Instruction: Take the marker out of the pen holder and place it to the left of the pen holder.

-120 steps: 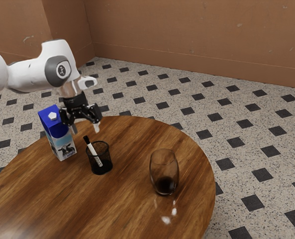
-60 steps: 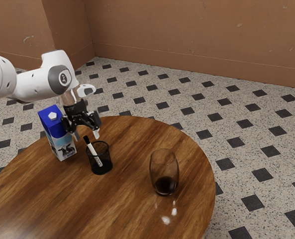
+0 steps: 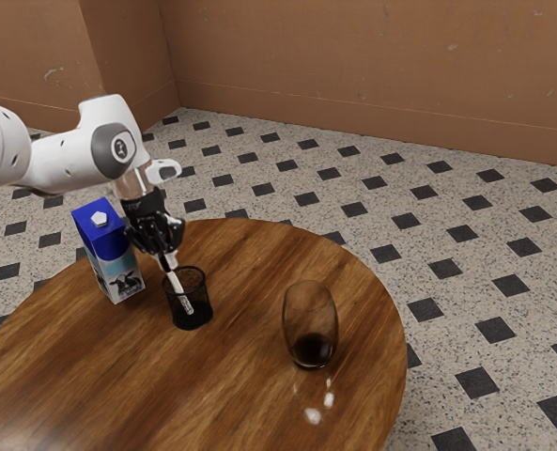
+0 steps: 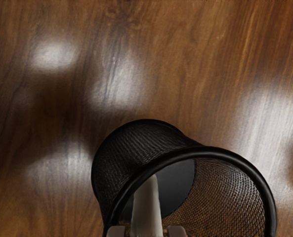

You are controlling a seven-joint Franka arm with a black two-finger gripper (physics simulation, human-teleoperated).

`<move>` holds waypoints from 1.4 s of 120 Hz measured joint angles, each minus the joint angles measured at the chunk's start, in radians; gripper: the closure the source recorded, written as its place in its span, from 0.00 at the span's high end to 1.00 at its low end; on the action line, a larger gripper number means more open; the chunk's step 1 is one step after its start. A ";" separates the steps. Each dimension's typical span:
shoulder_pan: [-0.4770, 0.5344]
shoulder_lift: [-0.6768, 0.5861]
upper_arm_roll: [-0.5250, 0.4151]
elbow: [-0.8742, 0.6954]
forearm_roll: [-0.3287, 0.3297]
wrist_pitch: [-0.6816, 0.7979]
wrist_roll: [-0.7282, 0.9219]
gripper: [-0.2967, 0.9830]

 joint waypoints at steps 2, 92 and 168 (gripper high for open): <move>0.000 -0.001 0.000 0.000 0.000 0.000 0.001 0.24; 0.000 -0.031 -0.073 0.189 0.471 -0.684 -0.084 0.15; 0.002 0.081 0.010 -0.038 0.618 -0.613 -0.216 0.16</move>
